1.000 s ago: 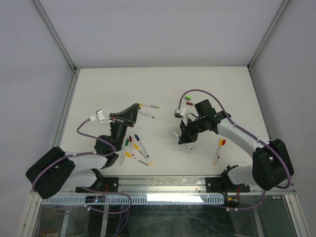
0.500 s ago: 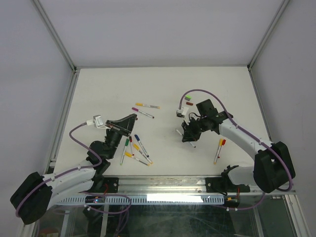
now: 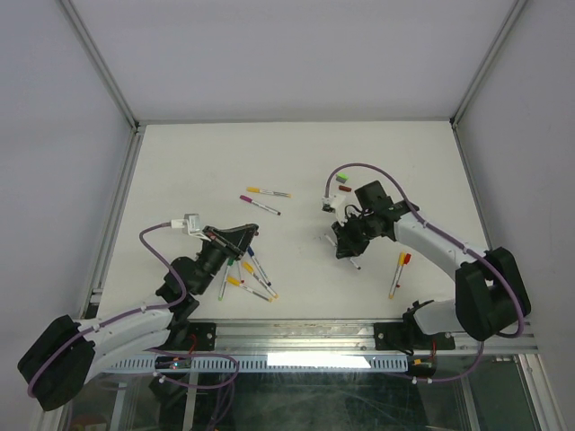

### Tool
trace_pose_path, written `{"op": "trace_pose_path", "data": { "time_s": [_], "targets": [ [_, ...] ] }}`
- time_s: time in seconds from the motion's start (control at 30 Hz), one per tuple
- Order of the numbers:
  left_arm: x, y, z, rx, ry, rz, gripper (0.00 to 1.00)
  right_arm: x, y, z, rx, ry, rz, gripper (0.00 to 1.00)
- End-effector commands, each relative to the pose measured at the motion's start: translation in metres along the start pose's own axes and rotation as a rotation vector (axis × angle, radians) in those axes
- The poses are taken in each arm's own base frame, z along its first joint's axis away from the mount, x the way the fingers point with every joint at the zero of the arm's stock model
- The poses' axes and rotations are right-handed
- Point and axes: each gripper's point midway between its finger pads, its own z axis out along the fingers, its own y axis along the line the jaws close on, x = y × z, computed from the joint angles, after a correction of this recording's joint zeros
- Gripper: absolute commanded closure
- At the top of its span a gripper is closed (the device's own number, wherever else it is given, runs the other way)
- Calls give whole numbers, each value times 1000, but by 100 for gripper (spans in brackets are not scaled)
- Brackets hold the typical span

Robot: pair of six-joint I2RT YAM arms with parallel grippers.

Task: Open the pen caps
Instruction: Place the pen at the center of the board.

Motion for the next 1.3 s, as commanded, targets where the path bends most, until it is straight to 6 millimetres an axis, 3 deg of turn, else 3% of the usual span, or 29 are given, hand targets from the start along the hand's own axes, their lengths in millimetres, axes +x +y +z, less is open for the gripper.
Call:
{"op": "trace_pose_path", "data": {
  "time_s": [0.0, 0.23, 0.33, 0.5, 0.63, 0.97, 1.27],
  "targets": [
    [5, -4, -1, 32, 26, -21, 100, -11, -16, -1, 75, -19, 31, 98],
    [9, -5, 0, 41, 42, -33, 100, -12, -33, 1, 171, -28, 87, 98],
    [10, -6, 0, 42, 48, -36, 100, -14, -53, 4, 268, -31, 143, 97],
    [12, -6, 0, 47, 57, -40, 100, -33, -85, 10, 422, -72, 292, 93],
    [13, -7, -1, 51, 59, -43, 100, -32, -102, 16, 532, -59, 330, 90],
    [14, -6, -4, 52, 62, -53, 100, -24, -115, 26, 594, -7, 332, 81],
    [16, -8, -4, 59, 72, -64, 100, -20, -113, 29, 571, 36, 314, 74]
  ]
}}
